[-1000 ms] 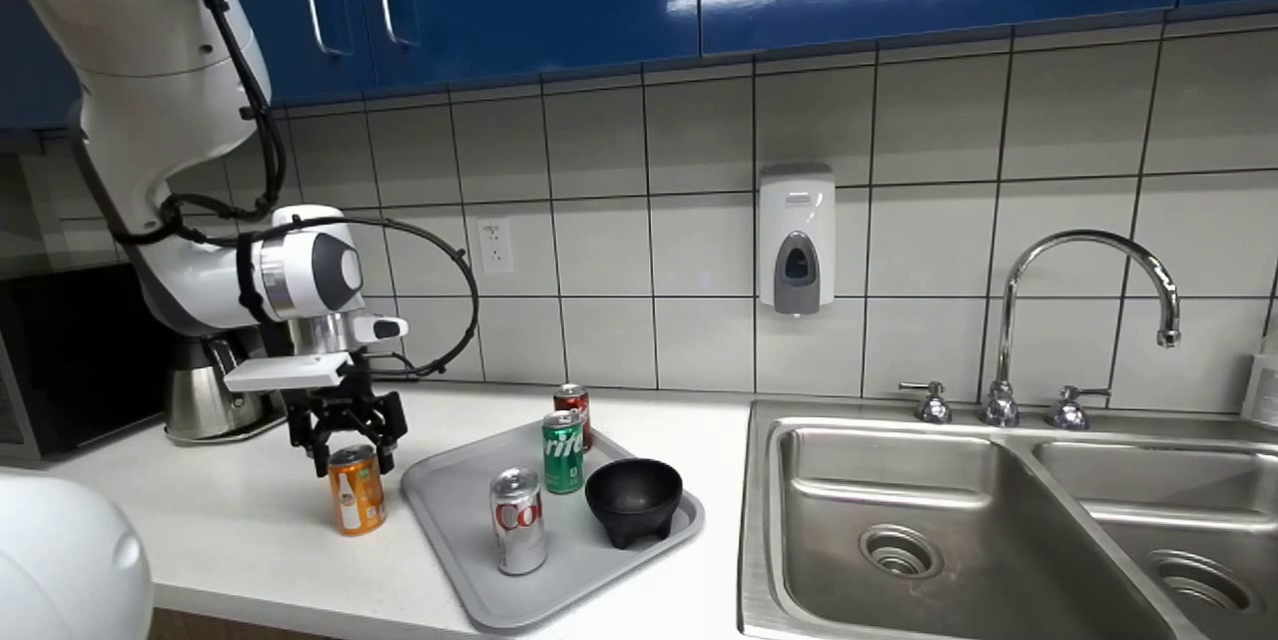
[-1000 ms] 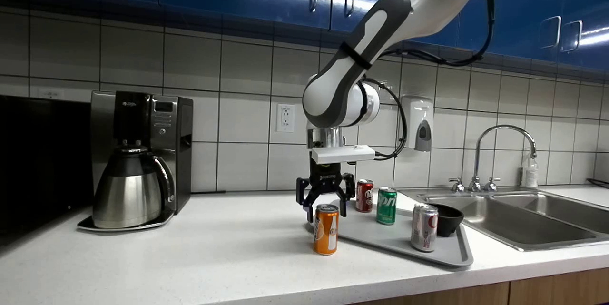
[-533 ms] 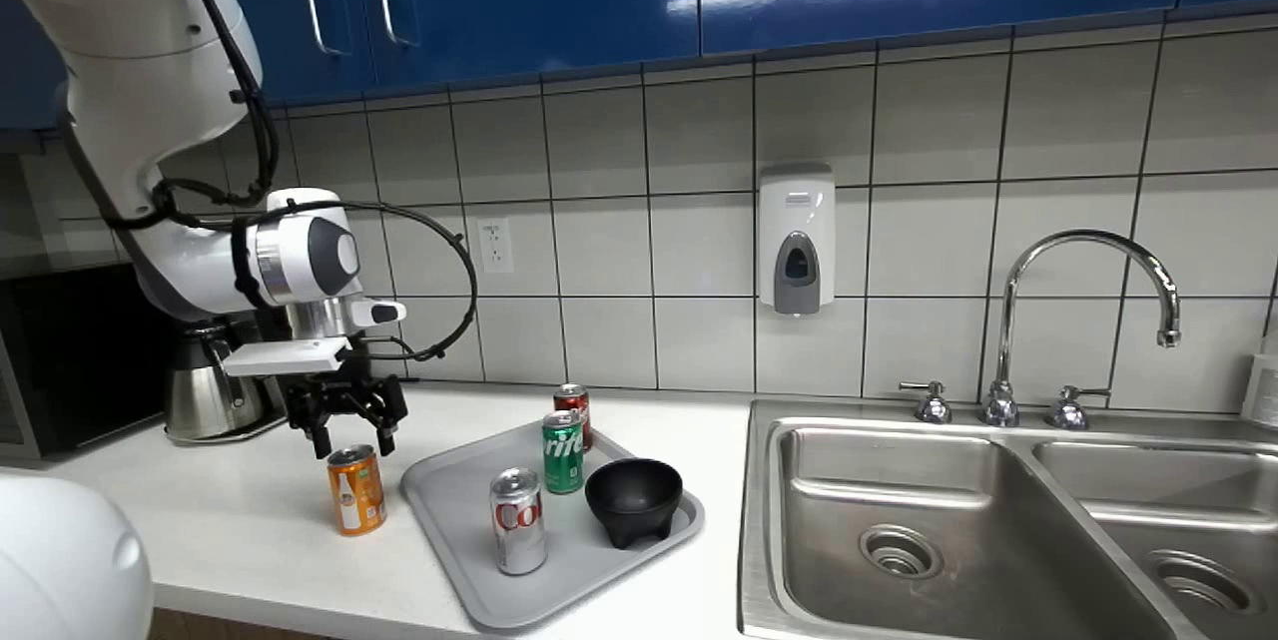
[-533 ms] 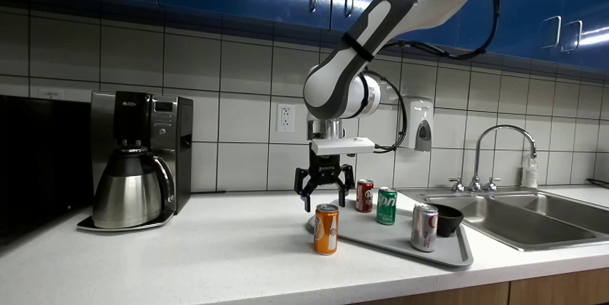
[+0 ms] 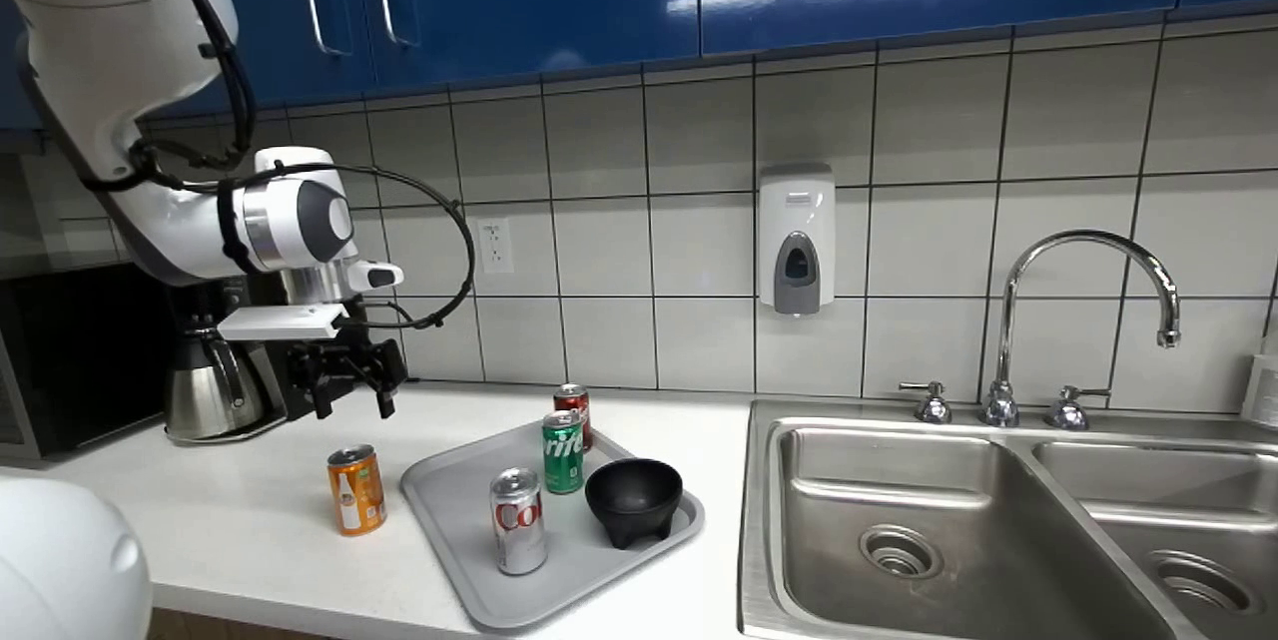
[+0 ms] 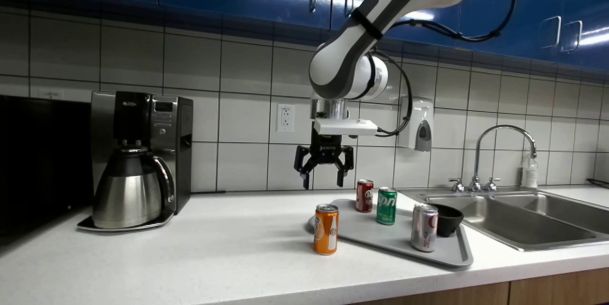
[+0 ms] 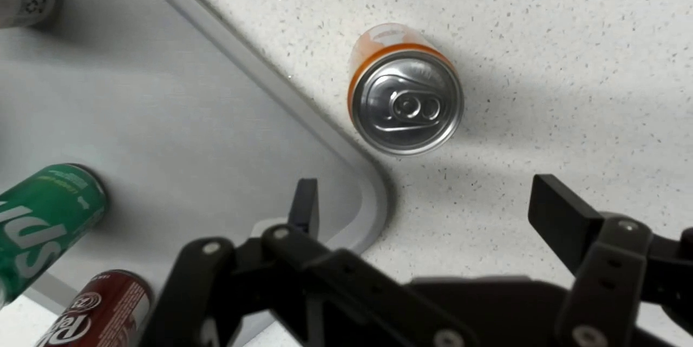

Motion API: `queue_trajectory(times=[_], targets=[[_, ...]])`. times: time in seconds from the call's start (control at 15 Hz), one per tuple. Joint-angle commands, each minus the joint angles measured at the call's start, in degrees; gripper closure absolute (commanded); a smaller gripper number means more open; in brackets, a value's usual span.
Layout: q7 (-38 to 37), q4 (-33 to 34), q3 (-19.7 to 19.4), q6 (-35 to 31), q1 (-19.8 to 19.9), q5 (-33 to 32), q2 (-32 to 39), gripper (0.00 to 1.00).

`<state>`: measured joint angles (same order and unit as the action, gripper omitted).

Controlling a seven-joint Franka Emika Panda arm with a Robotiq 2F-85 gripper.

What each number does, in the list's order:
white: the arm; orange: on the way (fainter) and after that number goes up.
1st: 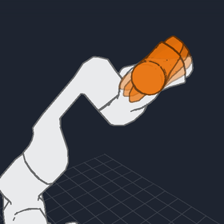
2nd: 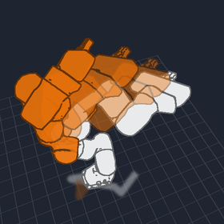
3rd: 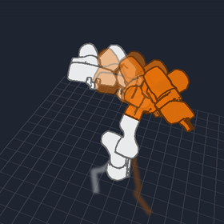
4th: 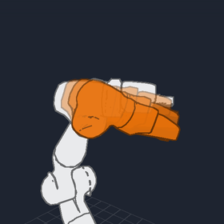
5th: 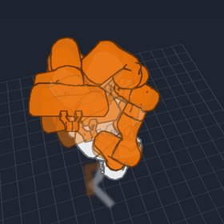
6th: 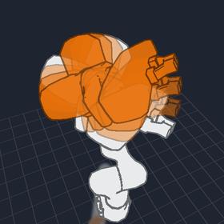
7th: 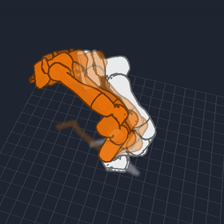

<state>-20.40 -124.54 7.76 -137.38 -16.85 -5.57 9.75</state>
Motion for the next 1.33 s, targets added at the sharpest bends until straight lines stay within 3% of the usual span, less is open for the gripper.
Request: queue_trajectory(times=[0.0,0.53,1.27], targets=[[2.04,-2.57,0.37,-1.41,2.45,2.07,-3.66,0.0],[1.2,-3.21,-1.64,-3.09,6.53,3.46,-5.93,0.0],[-1.69,-2.97,-6.55,-3.95,10.62,0.52,-5.45,0.0]])
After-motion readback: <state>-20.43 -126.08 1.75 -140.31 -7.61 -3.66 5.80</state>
